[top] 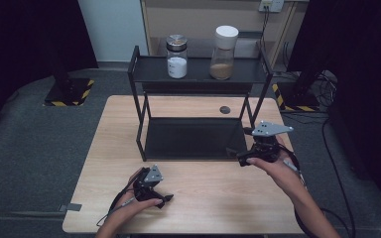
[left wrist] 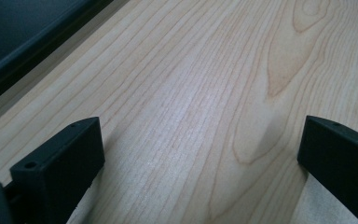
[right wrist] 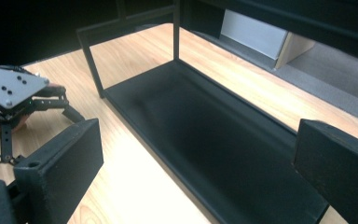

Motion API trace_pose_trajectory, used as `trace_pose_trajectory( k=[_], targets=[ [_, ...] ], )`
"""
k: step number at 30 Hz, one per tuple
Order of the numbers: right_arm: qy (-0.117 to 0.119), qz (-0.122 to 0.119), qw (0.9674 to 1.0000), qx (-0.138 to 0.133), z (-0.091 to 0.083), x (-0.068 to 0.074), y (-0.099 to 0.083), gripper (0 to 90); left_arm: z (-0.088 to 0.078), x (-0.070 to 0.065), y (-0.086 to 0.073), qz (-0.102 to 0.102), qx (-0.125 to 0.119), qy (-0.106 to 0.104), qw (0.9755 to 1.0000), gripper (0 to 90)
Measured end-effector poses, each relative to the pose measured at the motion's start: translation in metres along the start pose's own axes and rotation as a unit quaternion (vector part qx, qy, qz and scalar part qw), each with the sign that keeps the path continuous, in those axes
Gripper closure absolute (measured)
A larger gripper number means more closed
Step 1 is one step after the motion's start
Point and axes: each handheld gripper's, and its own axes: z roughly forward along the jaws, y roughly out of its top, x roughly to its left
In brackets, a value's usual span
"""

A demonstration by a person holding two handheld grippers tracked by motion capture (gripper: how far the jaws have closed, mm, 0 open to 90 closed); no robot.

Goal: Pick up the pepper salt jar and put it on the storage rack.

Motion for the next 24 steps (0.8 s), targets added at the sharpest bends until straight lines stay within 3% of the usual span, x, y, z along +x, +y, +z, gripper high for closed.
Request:
trace_pose_trajectory(
  k=[24],
  targets=[
    [0.011,0.021,0.9989,0.040,0.007,0.001,-0.054,2.9,0.000,0.000,0.000,0.000,0.000,0.000,1.0000,0.0]
  ],
)
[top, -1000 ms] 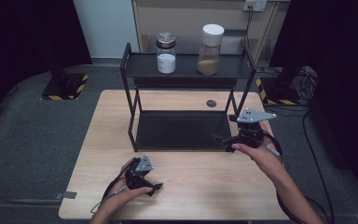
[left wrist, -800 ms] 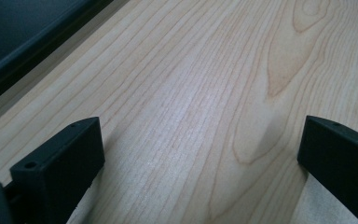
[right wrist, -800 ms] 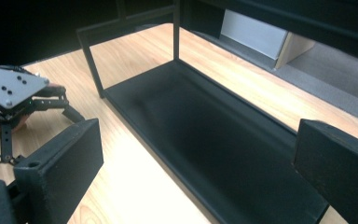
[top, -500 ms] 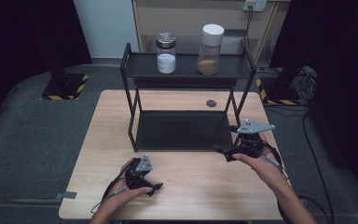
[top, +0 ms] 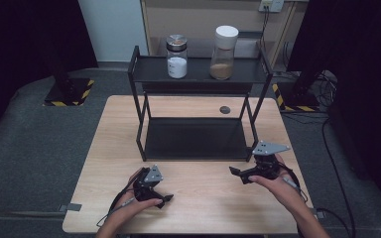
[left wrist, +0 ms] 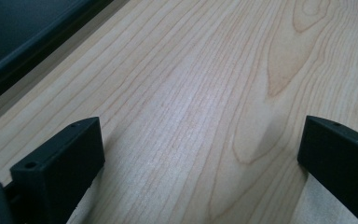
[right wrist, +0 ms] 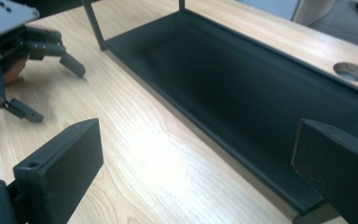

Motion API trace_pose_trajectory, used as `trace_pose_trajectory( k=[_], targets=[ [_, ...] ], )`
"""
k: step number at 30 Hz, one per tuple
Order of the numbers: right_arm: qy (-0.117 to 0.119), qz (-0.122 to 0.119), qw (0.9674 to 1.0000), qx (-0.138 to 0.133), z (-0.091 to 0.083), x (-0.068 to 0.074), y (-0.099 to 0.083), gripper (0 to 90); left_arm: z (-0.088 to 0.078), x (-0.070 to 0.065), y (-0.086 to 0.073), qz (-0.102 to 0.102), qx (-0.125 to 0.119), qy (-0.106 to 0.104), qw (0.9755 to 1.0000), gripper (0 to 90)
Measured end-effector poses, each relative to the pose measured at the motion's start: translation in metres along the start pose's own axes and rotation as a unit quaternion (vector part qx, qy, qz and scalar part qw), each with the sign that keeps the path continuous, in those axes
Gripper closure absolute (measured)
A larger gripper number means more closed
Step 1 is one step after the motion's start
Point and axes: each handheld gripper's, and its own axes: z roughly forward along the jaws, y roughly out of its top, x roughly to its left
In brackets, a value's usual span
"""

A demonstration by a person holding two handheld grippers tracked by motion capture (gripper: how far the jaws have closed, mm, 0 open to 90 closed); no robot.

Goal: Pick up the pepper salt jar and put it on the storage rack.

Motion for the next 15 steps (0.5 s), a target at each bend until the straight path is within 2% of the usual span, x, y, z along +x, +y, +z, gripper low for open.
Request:
trace_pose_trajectory(
  k=[15],
  targets=[
    [-0.013,0.005,0.9991,0.040,0.015,0.001,-0.034,3.5,0.000,0.000,0.000,-0.001,0.000,0.000,1.0000,0.0]
  ],
)
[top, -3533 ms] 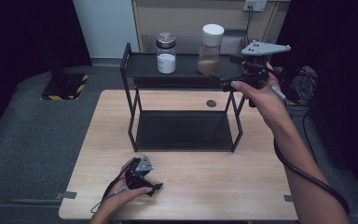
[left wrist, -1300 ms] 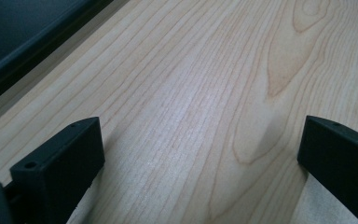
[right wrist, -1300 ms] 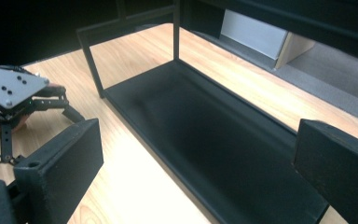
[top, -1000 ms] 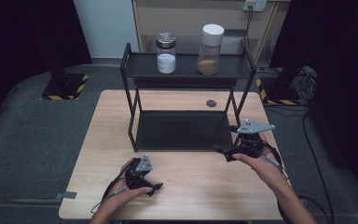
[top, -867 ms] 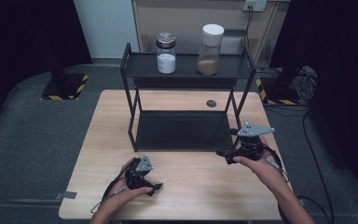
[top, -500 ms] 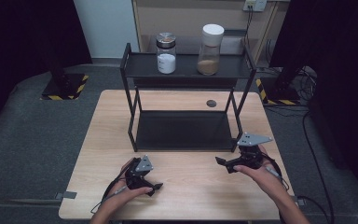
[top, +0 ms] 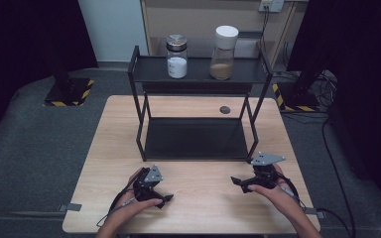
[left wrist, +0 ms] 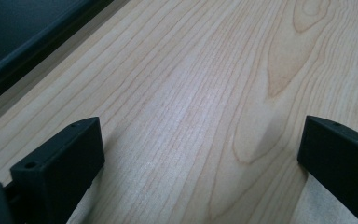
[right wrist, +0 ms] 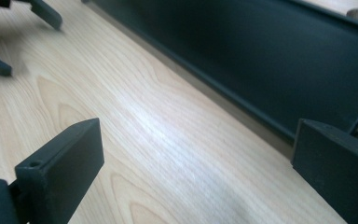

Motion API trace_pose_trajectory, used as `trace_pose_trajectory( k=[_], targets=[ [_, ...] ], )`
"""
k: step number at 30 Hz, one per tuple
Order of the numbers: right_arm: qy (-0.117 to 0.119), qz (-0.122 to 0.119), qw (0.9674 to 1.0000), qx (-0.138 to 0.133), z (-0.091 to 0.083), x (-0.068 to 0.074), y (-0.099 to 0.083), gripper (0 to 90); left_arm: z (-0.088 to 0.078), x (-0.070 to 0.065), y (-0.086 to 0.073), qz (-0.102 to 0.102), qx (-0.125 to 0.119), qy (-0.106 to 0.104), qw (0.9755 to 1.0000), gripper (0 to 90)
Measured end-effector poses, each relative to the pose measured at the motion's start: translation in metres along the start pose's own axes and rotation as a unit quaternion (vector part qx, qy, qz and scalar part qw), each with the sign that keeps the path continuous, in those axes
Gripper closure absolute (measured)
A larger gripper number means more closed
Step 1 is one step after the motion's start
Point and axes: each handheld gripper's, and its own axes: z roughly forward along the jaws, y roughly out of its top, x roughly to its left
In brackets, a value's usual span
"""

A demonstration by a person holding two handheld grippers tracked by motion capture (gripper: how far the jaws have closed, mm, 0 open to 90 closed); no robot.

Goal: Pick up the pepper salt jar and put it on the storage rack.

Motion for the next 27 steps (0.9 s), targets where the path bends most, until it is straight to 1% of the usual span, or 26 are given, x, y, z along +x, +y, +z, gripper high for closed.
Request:
trace_pose_trajectory(
  k=[7,15,27],
  targets=[
    [-0.007,-0.003,0.9997,0.021,0.008,0.001,-0.008,3.4,0.000,0.000,0.000,0.000,0.000,0.000,1.0000,0.0],
    [-0.006,-0.019,0.9986,0.048,0.019,0.005,-0.013,3.9,0.000,0.000,0.000,0.000,0.000,0.000,1.0000,0.0],
    [-0.001,-0.018,0.9972,0.072,0.029,0.005,-0.018,3.9,0.000,0.000,0.000,0.000,0.000,0.000,1.0000,0.0]
  ],
)
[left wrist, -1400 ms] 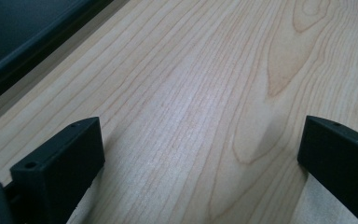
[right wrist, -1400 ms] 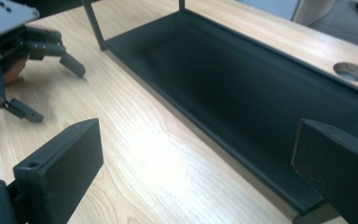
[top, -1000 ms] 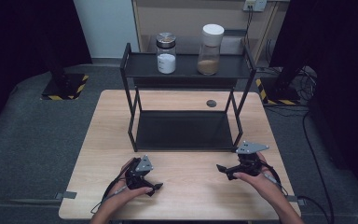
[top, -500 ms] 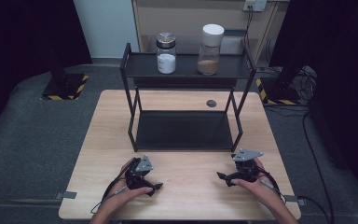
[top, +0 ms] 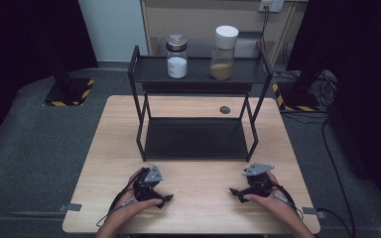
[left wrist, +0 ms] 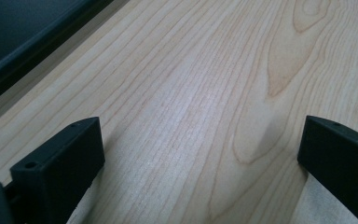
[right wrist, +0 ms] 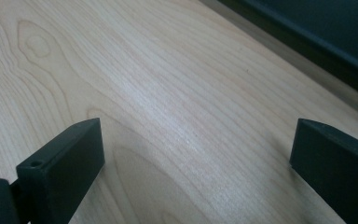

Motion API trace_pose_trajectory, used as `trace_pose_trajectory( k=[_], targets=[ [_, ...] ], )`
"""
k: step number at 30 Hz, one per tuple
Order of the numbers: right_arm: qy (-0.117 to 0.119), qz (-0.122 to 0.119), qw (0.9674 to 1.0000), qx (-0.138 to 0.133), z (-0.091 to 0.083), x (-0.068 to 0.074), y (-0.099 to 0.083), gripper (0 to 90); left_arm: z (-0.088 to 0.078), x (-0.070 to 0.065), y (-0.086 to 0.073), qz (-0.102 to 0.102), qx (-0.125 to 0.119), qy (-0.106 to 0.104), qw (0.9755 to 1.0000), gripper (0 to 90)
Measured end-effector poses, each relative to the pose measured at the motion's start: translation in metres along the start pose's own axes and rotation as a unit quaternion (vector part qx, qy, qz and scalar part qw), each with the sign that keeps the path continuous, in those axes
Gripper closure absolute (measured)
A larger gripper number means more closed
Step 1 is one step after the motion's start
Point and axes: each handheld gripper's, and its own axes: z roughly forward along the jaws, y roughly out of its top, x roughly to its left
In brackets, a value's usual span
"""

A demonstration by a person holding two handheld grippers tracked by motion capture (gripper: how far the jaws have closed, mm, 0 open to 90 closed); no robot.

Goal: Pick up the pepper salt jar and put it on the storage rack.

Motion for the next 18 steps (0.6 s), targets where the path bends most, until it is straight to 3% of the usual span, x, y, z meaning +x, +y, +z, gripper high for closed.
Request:
trace_pose_trajectory(
  k=[18],
  targets=[
    [0.002,0.004,1.0000,0.003,0.0009,-0.0016,-0.0014,1.7,0.0000,-0.0001,-0.0001,0.000,0.000,0.000,1.0000,0.0]
  ],
)
